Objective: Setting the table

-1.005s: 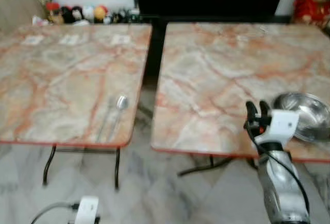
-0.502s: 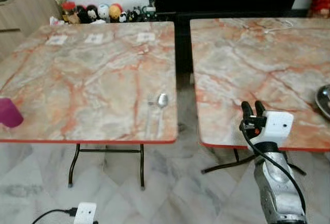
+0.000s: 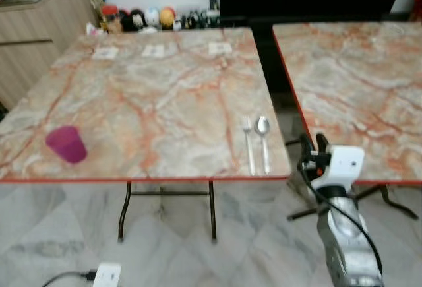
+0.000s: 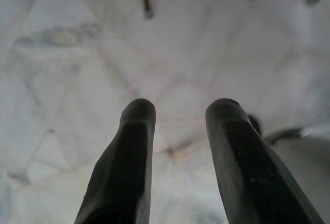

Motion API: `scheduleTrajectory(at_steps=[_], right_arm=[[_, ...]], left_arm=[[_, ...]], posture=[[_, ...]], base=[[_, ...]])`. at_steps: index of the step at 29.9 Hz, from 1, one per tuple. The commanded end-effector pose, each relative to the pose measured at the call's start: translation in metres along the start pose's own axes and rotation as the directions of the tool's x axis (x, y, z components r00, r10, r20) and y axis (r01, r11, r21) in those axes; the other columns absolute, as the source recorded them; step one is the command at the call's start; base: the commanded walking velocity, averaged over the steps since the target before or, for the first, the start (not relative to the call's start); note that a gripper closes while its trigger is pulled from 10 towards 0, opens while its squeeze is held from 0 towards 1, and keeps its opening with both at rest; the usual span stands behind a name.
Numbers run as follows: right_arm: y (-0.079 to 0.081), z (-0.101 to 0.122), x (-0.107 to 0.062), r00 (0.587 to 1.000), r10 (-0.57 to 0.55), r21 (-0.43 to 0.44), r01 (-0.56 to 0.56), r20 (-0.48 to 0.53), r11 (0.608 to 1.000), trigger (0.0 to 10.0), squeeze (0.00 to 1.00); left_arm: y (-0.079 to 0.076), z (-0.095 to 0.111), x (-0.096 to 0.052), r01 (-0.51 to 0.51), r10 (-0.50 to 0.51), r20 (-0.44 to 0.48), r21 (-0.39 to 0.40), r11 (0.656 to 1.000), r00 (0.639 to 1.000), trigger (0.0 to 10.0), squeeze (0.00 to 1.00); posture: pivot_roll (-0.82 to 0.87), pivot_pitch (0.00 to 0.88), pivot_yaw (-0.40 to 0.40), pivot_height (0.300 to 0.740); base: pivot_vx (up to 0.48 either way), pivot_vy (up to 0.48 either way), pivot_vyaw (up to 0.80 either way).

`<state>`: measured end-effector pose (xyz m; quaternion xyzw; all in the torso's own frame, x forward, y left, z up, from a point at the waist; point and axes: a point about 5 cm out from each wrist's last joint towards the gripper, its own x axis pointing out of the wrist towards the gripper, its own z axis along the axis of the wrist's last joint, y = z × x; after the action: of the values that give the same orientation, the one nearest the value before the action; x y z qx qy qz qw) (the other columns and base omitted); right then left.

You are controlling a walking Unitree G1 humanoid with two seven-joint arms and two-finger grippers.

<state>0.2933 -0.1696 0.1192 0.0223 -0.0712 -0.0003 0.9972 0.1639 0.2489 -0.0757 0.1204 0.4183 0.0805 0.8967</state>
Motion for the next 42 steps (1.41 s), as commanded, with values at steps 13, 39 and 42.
scheduleTrajectory(at_steps=[13, 39, 42], right_arm=[[0.0002, 0.0015, 0.0019, 1.000, -0.015, -0.004, 0.015, 0.012, 1.000, 10.0, 0.00], [0.0002, 0.0020, 0.0020, 1.000, -0.010, -0.003, 0.010, 0.007, 1.000, 10.0, 0.00], [0.0008, 0.0020, 0.0020, 1.000, -0.008, -0.002, 0.008, 0.007, 1.000, 10.0, 0.00]], left_arm=[[0.0021, -0.0009, -0.0004, 0.013, -0.013, 0.004, 0.026, 1.000, 1.000, 10.0, 0.00], [-0.0025, 0.0008, -0.0001, 0.022, -0.022, 0.009, 0.004, 1.000, 1.000, 10.0, 0.00], [-0.0026, 0.0007, -0.0002, 0.022, -0.022, 0.010, 0.002, 1.000, 1.000, 10.0, 0.00]], posture=[[-0.08, 0.044, 0.030, 0.740], [-0.08, 0.065, 0.024, 0.740], [-0.08, 0.065, 0.024, 0.740]], base=[[0.000, -0.031, 0.00], [0.099, -0.100, 0.00], [0.358, 0.000, 0.00]])
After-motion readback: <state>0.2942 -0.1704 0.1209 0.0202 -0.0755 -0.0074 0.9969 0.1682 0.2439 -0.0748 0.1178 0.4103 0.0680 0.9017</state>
